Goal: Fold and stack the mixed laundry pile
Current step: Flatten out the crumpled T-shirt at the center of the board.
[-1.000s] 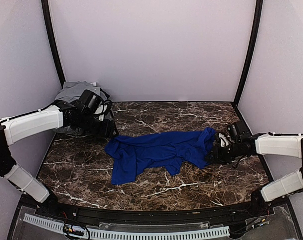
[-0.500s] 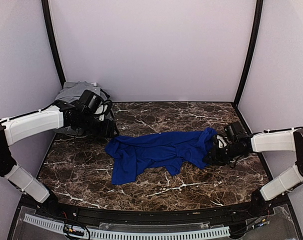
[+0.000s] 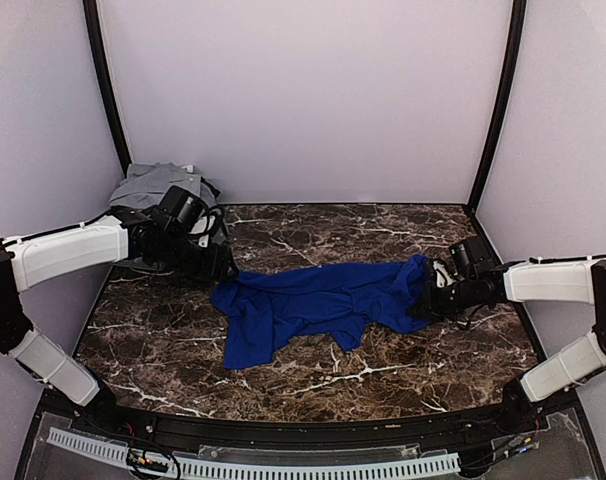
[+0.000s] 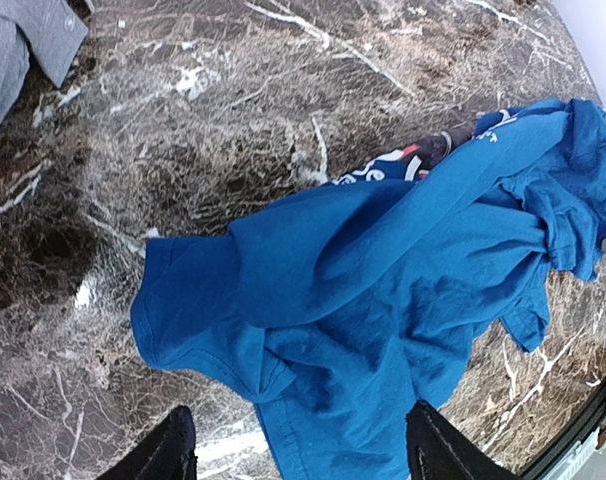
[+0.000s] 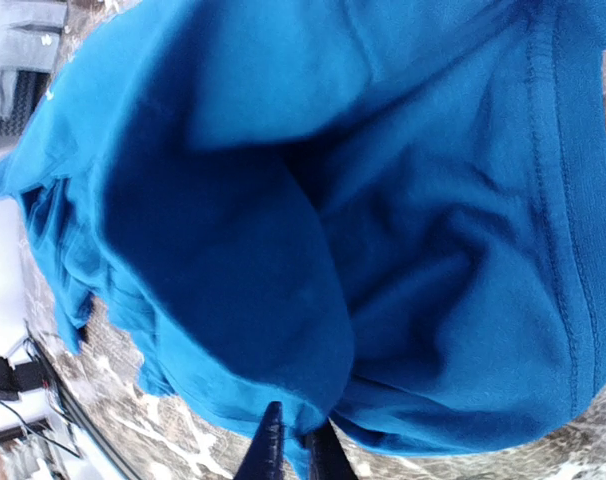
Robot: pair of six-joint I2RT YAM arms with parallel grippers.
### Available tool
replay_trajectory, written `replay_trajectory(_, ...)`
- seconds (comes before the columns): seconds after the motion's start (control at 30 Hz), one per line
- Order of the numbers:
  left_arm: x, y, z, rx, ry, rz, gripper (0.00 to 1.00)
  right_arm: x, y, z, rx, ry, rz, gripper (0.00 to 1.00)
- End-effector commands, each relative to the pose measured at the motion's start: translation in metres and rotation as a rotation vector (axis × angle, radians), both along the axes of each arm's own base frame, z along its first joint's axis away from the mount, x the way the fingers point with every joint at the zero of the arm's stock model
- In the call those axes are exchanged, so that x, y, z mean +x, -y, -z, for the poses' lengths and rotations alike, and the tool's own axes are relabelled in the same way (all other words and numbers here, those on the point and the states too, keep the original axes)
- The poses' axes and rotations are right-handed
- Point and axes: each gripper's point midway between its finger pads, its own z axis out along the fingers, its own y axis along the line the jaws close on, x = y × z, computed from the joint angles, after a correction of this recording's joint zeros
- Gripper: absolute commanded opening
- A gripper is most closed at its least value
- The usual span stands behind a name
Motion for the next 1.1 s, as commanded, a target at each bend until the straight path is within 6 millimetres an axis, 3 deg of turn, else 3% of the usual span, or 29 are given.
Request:
replay_trajectory(0.0,-0.007,-0.003,0.008,-0.014,-0.023,-0.009,0.71,0.015,-0.010,-0.026,0.043,0.080,-0.019,0.00)
replay_trajectory(0.23,-0.009,-0.007,0.006,-0.003,-0.014,-0.014,0.72,0.017,-0.010,-0.027,0.042,0.088,-0.010,0.00)
replay_trajectory(0.37,-0.010,-0.008,0.010,0.005,-0.023,-0.016,0.72,0.009,-0.009,-0.015,0.046,0.046,-0.005,0.00)
replay_trajectory(0.73,-0.009,-0.006,0.010,-0.006,-0.020,-0.014,0.72,-0.001,-0.008,0.009,0.058,-0.012,0.015,0.24)
replay_trajectory(1.07,-0.012,-0.019,0.021,0.009,-0.057,-0.064,0.76,0.001,-0.018,0.013,0.107,-0.016,-0.012,0.26)
